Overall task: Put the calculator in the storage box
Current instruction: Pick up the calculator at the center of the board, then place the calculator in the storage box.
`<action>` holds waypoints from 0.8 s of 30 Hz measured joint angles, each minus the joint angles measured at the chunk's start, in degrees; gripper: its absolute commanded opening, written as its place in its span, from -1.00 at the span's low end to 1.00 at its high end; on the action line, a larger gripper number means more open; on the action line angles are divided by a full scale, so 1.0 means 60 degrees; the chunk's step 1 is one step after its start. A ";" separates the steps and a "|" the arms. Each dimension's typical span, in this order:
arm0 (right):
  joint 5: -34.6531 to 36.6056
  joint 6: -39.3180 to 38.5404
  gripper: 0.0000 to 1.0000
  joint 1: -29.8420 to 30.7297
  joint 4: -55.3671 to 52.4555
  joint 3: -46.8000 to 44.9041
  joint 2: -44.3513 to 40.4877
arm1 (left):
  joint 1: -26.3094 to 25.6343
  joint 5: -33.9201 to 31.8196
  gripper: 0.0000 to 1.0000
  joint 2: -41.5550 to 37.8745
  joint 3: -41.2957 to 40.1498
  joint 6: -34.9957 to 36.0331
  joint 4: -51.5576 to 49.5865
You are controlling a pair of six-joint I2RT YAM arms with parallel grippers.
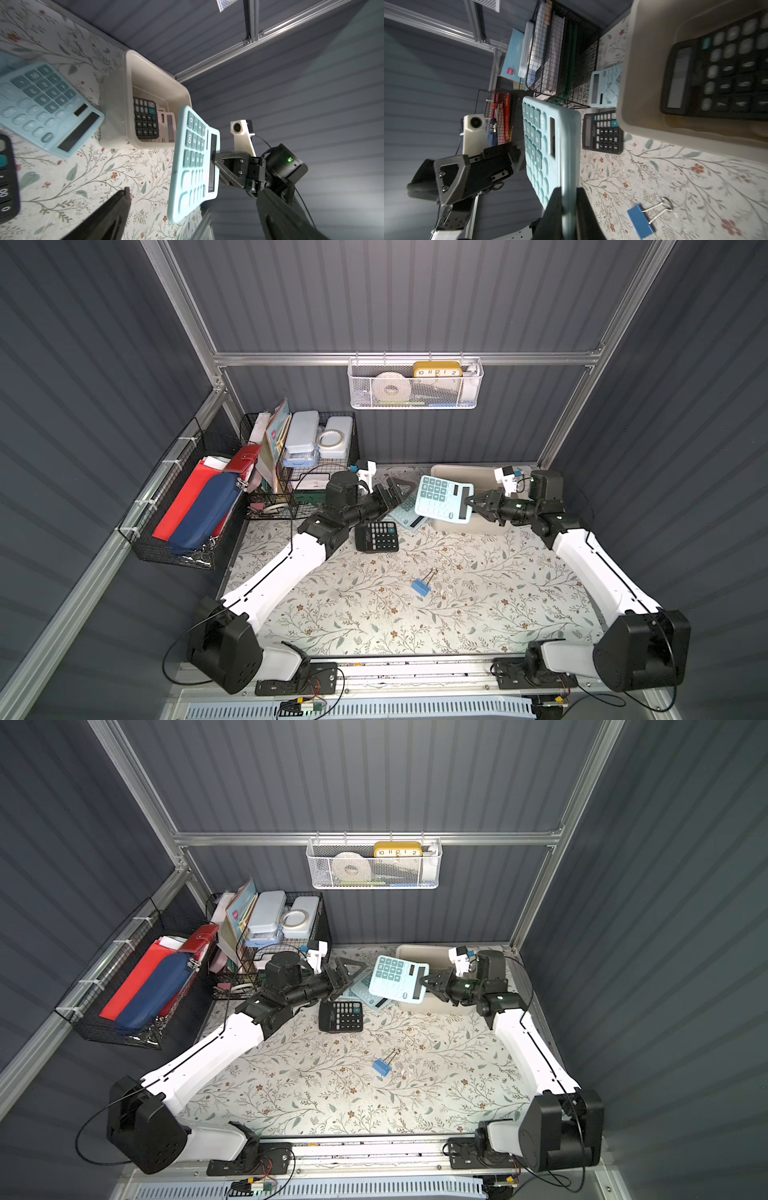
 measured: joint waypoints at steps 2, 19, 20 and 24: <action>0.0510 -0.0557 -1.00 -0.0259 -0.0903 0.0535 0.0102 | 0.0000 -0.0408 0.98 -0.0270 0.0007 0.0215 -0.0382; 0.4069 -0.3927 -1.00 -0.0914 -0.6295 0.6113 0.4091 | 0.0000 -0.1796 0.98 -0.0820 -0.0226 0.0987 -0.1978; 0.4200 -0.4029 -1.00 -0.0914 -0.6492 0.6390 0.4324 | 0.0000 -0.1807 0.99 -0.0823 -0.0255 0.1005 -0.1982; 0.4692 -0.4448 -1.00 -0.0933 -0.7202 0.7424 0.5169 | 0.0000 -0.1832 0.98 -0.0823 -0.0412 0.1045 -0.2014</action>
